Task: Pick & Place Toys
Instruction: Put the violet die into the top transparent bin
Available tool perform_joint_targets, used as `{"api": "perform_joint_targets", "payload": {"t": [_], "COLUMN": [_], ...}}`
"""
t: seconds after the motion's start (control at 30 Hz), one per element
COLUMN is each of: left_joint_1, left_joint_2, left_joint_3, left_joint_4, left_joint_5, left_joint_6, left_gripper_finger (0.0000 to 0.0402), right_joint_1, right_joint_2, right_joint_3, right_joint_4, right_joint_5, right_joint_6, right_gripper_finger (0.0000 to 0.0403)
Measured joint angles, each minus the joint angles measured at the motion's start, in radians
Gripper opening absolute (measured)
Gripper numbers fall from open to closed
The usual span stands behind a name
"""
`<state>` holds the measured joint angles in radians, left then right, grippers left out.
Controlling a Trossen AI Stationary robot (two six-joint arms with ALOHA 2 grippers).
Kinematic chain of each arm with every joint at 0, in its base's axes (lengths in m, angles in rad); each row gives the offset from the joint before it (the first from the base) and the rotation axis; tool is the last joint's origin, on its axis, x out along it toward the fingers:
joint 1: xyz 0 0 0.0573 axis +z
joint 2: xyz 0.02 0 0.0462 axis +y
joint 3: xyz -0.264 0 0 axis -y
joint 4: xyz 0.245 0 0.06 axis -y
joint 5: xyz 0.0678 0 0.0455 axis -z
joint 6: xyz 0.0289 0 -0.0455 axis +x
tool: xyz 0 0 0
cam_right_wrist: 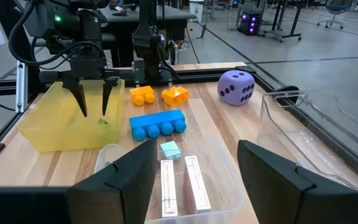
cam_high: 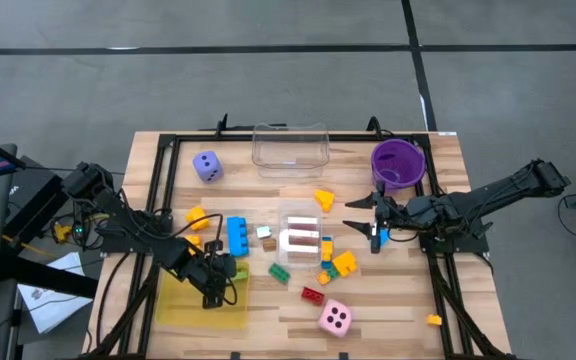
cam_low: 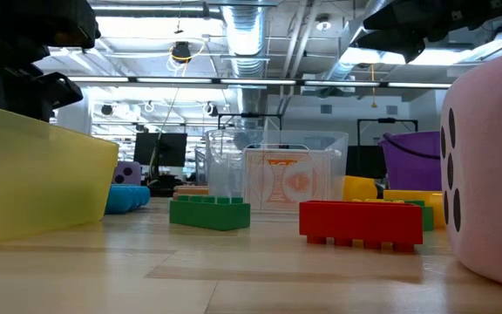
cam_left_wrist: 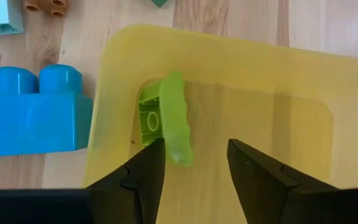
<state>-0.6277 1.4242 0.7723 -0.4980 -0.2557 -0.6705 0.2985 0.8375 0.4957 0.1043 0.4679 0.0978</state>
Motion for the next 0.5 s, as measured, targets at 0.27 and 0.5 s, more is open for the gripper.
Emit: {"api": "perform_joint_targets", "payload": {"t": [0.27,0.5], "left_joint_1": [0.005,0.012], "left_joint_2": [-0.041,-0.272], "left_joint_3": [0.003,0.030], "left_joint_4": [0.000,0.077], "left_joint_5": [0.050,-0.013], "left_joint_6": [0.004,0.141], "left_gripper_finger": [0.0164,0.0164], "right_joint_1": [0.000,0.000], "right_joint_2": [0.000,0.000], "right_joint_3": [0.000,0.000], "right_joint_4": [0.000,0.001], "right_joint_5": [0.000,0.000], "right_joint_6": [0.000,0.000], "right_gripper_finger": [0.0217,0.0217]}}
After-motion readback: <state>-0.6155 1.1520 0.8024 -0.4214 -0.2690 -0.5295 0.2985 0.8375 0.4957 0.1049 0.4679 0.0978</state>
